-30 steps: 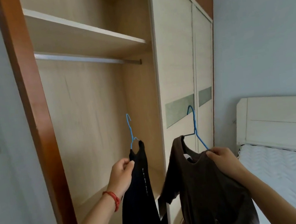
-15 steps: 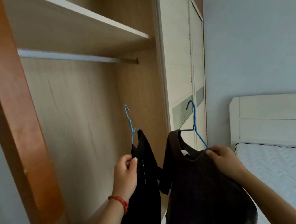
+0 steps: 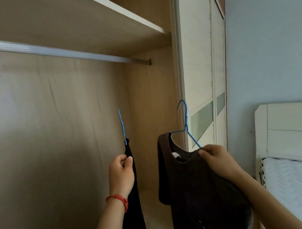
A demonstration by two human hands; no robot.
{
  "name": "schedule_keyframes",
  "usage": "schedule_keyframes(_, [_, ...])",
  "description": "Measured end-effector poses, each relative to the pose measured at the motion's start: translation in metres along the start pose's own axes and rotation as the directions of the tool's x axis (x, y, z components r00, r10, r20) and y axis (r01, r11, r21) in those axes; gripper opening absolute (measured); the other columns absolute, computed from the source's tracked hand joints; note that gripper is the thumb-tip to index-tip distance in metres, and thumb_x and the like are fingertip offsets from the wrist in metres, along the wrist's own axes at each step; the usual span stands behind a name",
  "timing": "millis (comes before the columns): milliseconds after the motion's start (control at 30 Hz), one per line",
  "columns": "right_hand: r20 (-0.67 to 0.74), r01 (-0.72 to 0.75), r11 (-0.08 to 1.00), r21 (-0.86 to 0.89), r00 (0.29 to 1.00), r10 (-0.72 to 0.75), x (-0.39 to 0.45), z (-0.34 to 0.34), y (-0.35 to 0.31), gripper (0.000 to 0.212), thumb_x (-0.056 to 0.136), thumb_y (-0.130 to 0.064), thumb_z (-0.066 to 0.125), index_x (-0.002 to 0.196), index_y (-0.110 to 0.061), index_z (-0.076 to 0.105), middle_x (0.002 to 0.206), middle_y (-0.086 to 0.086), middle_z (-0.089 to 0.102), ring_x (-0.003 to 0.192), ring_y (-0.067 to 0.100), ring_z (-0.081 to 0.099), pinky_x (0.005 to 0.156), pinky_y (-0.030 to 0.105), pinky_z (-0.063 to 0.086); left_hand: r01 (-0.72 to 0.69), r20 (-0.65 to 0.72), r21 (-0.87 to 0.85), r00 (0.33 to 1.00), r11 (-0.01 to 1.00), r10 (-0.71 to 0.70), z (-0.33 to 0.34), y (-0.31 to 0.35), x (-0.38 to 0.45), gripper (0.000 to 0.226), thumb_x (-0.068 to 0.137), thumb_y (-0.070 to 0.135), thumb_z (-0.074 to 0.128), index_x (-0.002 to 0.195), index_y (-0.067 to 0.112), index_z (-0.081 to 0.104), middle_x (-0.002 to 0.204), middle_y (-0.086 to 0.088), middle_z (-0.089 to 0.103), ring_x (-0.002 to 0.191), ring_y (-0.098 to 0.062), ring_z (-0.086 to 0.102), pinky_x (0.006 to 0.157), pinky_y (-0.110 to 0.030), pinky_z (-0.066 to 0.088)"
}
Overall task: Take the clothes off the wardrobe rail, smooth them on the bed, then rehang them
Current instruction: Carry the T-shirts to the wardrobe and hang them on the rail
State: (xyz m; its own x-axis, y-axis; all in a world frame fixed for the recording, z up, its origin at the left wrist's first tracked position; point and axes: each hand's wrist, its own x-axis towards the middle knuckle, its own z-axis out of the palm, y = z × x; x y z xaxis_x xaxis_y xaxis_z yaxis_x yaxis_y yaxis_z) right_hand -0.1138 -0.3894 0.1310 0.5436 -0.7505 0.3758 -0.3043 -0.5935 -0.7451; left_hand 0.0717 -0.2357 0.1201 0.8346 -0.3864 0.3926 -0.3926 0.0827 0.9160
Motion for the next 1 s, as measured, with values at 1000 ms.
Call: schedule_keyframes(1000, [0.008, 0.299, 0.936, 0.186, 0.952, -0.306, 0.394, 0.032, -0.069, 0.040, 0.092, -0.012, 0.050, 0.053, -0.002, 0.050, 0.053, 0.006, 0.048, 0.052, 0.014, 0.044, 0.049, 0.021, 0.035, -0.352, -0.309, 0.080, 0.881, 0.933, 0.358, 0.078, 0.084, 0.314, 0.029, 0.091, 0.007, 0.050, 0.065, 0.020, 0.048, 0.063, 0.002, 0.048, 0.057, -0.008, 0.042, 0.044, -0.003, 0.034])
